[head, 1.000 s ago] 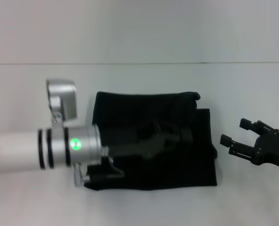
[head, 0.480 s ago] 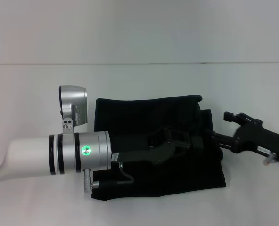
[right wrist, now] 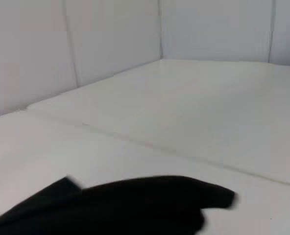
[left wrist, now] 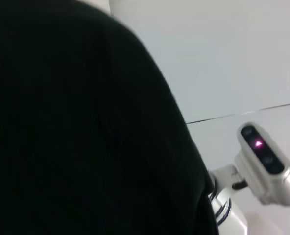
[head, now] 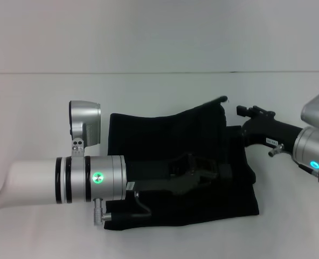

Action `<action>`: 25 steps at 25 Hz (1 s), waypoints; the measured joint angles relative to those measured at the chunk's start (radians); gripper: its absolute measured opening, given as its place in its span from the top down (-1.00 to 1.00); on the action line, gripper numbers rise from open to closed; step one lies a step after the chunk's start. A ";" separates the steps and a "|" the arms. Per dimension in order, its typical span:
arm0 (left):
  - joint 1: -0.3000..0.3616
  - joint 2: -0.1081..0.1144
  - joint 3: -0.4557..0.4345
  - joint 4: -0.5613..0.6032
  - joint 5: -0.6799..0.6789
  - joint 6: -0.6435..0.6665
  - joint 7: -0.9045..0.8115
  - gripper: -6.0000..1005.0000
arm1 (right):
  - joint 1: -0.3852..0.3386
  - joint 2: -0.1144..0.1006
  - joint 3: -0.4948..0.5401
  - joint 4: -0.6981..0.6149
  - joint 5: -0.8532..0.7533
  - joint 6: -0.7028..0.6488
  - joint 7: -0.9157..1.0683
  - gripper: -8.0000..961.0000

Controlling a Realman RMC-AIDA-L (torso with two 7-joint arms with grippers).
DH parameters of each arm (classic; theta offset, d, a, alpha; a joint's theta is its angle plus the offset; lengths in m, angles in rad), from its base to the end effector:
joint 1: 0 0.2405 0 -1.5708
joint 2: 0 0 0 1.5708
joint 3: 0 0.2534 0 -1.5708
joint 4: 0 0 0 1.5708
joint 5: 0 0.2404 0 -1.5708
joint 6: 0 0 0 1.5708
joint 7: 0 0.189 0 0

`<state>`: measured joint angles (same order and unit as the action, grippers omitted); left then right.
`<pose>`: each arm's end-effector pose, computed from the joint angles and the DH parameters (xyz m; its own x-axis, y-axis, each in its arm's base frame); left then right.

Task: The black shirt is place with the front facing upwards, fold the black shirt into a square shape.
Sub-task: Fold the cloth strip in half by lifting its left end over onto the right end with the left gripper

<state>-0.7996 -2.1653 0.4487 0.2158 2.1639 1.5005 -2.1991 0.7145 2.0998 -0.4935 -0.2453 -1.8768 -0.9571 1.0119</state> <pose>-0.1730 0.3498 -0.1453 0.0632 0.9752 0.2119 0.8068 -0.1749 0.5644 0.2830 0.4421 -0.0942 0.7869 -0.3245 -0.5249 -0.5872 -0.6554 -0.4751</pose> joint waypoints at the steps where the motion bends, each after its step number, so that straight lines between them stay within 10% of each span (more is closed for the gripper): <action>1: 0.000 0.000 0.000 0.000 0.000 0.000 0.000 0.87 | 0.001 0.000 0.002 0.002 0.019 0.006 0.000 -0.96; 25: 0.013 -0.005 0.066 -0.039 -0.055 -0.070 0.047 0.68 | -0.172 -0.009 0.015 -0.011 0.413 -0.037 -0.027 -0.96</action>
<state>-0.7864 -2.1706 0.5146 0.1772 2.1092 1.4308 -2.1519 0.5422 2.0908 -0.4784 -0.2562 -1.4641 -0.9943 0.9847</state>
